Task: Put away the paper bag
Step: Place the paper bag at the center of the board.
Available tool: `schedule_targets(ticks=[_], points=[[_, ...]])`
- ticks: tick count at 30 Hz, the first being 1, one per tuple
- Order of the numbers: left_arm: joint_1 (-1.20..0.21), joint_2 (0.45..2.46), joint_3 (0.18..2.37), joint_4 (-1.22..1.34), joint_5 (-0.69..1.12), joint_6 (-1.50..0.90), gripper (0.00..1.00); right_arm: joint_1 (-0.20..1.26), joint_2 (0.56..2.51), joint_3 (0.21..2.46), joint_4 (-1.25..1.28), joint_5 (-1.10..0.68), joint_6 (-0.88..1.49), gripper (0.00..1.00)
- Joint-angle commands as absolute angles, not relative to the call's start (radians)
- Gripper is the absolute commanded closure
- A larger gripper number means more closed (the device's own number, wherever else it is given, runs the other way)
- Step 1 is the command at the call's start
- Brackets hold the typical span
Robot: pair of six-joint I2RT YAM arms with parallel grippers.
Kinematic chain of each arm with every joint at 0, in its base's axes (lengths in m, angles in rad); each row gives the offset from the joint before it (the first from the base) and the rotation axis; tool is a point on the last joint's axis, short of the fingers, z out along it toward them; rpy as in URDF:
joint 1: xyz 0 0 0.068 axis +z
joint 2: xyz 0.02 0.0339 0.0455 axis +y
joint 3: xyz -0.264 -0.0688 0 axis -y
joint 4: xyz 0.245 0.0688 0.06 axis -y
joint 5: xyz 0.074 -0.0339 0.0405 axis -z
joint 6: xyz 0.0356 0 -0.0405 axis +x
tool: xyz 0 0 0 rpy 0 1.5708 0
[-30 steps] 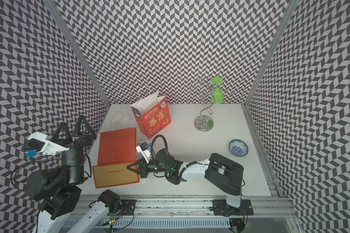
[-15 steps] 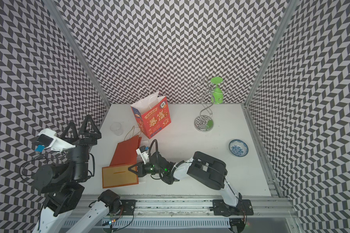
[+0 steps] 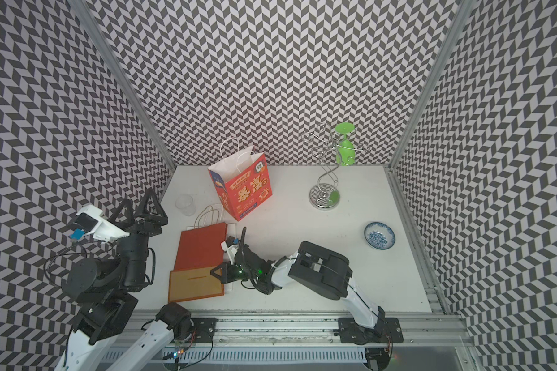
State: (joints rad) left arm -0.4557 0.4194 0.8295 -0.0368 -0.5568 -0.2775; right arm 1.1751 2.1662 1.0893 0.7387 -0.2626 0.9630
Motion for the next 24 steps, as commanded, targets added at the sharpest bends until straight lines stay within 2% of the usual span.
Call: schedule_targets(ticks=[1, 7, 10, 14, 22, 24], points=[[-0.455, 0.404, 0.809, -0.064, -0.560, -0.299, 0.10, 1.182, 2.183, 1.107, 0.718, -0.166, 0.999, 0.90], [-0.454, 0.407, 0.787, -0.052, -0.560, -0.302, 0.10, 1.183, 2.187, 1.103, 0.682, -0.114, 1.022, 0.83], [-0.454, 0.413, 0.779, -0.047, -0.559, -0.307, 0.10, 1.184, 2.166, 1.095, 0.656, -0.071, 1.012, 0.66], [-0.454, 0.425, 0.772, -0.050, -0.552, -0.313, 0.10, 1.186, 2.084, 1.038, 0.640, 0.023, 1.006, 0.50], [-0.454, 0.463, 0.778, -0.156, -0.618, -0.415, 0.07, 1.185, 1.798, 0.844, 0.535, 0.246, 1.041, 0.28], [-0.452, 0.506, 0.758, -0.147, -0.588, -0.429, 0.06, 1.183, 1.726, 0.810, 0.509, 0.312, 1.015, 0.27]])
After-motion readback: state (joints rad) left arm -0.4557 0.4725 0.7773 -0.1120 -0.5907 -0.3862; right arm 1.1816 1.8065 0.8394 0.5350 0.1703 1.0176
